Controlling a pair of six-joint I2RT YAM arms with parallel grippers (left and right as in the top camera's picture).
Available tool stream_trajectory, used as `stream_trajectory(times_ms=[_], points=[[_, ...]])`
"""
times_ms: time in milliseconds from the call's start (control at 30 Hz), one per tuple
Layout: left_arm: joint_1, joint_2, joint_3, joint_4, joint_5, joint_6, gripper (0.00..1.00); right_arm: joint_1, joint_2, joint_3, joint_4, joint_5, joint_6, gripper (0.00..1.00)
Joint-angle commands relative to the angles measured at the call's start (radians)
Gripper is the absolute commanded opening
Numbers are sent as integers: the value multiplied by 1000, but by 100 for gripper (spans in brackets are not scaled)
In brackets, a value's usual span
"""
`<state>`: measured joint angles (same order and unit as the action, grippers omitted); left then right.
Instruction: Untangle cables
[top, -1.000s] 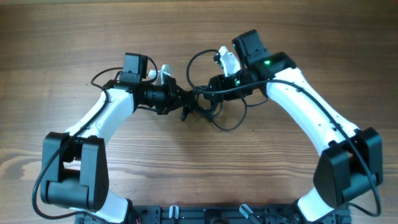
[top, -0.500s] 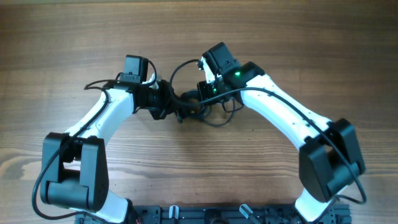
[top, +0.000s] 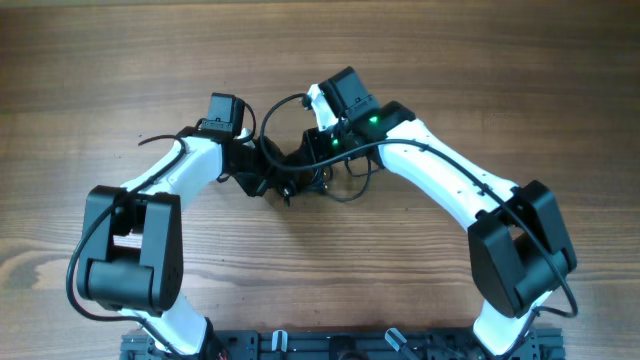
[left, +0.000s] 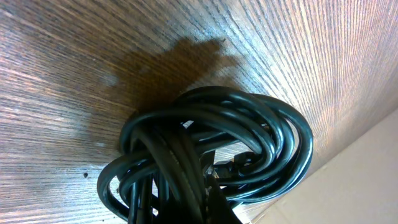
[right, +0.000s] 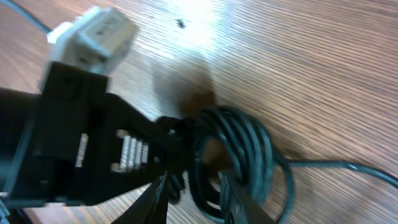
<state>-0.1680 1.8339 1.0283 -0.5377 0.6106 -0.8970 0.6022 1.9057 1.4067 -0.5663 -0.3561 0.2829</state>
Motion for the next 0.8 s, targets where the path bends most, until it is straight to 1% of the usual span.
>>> stream_trajectory(times_ms=[0, 67, 233, 333, 533, 633, 767], points=[[-5, 50, -17, -10, -44, -9, 4, 36, 23, -8, 8, 26, -13, 28], [-5, 50, -17, -10, -44, -8, 4, 42, 37, -8, 8, 42, -10, 27], [-3, 50, -17, -25, -43, 3, 4, 42, 126, -8, 5, 45, 57, 23], [-3, 50, -17, -33, -39, 30, 4, 40, 157, -8, 6, 50, 69, 23], [-3, 50, -17, -47, -40, 53, 4, 34, 127, 6, 11, 52, 58, 22], [-3, 50, -17, -47, -40, 53, 4, 34, 77, 11, 10, 61, 10, 27], [-3, 50, -17, -51, -40, 53, 4, 34, 75, 10, 9, 129, -23, 28]])
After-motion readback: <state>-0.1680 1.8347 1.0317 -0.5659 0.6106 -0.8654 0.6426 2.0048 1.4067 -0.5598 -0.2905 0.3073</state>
